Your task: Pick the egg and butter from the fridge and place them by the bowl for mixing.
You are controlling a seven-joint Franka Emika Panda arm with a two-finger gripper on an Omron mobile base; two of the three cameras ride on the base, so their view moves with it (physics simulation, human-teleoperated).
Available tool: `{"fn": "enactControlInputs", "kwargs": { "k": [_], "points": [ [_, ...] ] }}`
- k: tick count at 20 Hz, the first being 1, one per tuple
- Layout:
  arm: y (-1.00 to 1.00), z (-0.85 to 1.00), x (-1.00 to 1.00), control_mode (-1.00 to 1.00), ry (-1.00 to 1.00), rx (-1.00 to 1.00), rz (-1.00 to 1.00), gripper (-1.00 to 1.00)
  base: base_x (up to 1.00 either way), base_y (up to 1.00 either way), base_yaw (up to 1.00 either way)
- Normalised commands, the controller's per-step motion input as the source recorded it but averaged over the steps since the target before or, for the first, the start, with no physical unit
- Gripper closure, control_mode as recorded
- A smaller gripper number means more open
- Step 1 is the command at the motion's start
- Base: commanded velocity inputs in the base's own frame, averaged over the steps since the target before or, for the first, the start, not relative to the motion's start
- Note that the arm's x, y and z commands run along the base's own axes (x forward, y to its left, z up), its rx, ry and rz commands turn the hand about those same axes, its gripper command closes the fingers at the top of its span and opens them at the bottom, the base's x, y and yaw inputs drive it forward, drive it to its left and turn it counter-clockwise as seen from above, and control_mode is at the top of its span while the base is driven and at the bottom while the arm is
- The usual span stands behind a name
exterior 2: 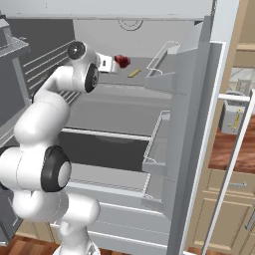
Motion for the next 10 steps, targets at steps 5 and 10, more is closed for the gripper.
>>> {"fn": "enactControlInputs", "kwargs": {
  "k": [5, 10],
  "points": [
    [0.0, 0.0, 0.36, -1.0, 0.01, 0.0, 0.0, -1.0, 0.0, 0.0, 0.0],
    [0.0, 0.0, 0.37, -1.0, 0.08, 0.0, 0.0, -1.0, 0.0, 0.0, 0.0]
  ]
}}
